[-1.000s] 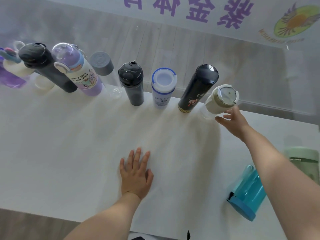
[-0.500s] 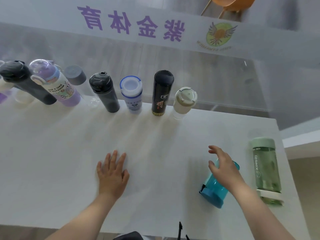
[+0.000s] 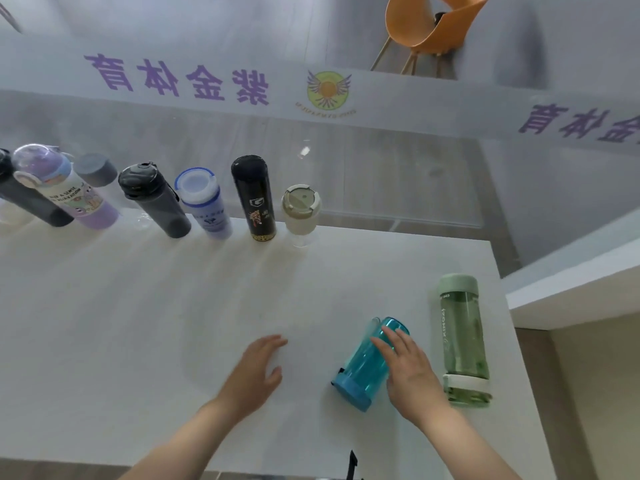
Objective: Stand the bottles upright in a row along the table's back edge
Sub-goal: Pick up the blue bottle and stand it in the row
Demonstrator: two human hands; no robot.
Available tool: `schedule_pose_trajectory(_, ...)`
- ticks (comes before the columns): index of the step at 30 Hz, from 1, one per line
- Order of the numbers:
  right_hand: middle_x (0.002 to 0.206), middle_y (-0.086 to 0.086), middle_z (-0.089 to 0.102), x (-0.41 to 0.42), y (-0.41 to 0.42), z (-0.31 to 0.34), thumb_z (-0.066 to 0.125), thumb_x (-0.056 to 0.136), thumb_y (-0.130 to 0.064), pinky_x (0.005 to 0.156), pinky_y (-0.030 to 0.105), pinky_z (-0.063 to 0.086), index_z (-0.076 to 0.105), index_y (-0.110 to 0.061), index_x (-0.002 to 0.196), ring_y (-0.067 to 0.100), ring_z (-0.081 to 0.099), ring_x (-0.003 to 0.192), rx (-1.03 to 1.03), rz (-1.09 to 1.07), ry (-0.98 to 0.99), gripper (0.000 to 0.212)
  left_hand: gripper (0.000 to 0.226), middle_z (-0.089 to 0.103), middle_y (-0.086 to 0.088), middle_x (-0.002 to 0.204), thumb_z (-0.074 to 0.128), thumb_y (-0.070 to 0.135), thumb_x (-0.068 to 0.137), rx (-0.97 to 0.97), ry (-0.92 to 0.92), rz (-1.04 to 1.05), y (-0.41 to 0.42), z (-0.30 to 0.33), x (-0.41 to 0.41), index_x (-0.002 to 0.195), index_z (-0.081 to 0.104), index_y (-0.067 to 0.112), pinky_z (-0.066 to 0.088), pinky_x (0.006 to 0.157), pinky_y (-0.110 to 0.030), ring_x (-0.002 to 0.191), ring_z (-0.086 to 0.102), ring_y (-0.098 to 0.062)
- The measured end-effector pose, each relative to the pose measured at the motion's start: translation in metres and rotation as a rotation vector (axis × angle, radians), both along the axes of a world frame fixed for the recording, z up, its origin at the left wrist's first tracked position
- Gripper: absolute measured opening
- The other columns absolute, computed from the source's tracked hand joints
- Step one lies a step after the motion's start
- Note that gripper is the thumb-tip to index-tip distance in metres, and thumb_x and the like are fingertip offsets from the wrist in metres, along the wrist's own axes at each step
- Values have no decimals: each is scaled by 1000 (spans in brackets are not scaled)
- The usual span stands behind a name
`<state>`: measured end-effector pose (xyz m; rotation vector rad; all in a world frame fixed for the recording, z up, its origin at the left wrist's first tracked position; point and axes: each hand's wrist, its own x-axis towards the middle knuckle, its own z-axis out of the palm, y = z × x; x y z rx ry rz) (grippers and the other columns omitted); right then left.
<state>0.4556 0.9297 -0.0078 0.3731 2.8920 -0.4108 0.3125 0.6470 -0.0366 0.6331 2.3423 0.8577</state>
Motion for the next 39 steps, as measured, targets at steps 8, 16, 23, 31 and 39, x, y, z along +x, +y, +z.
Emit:
schedule_pose_trajectory(8, 129, 12, 41, 12, 21, -8, 85, 40, -3, 92, 50, 50, 44, -22, 132, 35, 41, 115, 105, 155, 84, 102, 73, 47, 21, 132, 68, 53, 75, 11, -399, -183, 96, 27, 56, 139, 35, 37, 39, 104, -22, 117, 48, 5)
schedule_pose_trajectory(16, 130, 10, 52, 21, 38, -8, 89, 60, -30, 93, 48, 52, 46, -21, 129, 36, 46, 121, -22, 180, 116, 82, 69, 56, 12, 116, 66, 52, 67, 37, -278, -54, 117, 37, 75, 130, 45, 36, 50, 92, -27, 101, 56, -3)
schedule_pose_trajectory(23, 147, 0, 40, 35, 33, -3, 49, 84, -61, 111, 33, 34, 30, -20, 148, 20, 37, 137, -316, -46, 118, 78, 65, 50, 19, 115, 64, 63, 65, 215, -45, 144, 134, 84, 70, 122, 44, 37, 46, 89, -18, 104, 52, 0)
schedule_pose_trajectory(31, 127, -18, 48, 40, 19, 2, 58, 86, -52, 85, 14, 41, 28, -33, 145, 2, 50, 115, -617, -178, 84, 69, 71, 38, 19, 132, 70, 52, 75, 147, 78, -201, 162, 110, 78, 135, 34, 39, 37, 99, -18, 115, 42, -2)
schedule_pose_trajectory(39, 114, -20, 56, 32, 10, 11, 77, 76, -38, 80, 18, 49, 39, -46, 123, 0, 57, 102, -740, -325, 318, 61, 71, 30, 21, 140, 68, 44, 83, 176, -44, -214, 164, 110, 66, 143, 28, 44, 33, 105, -15, 124, 36, 2)
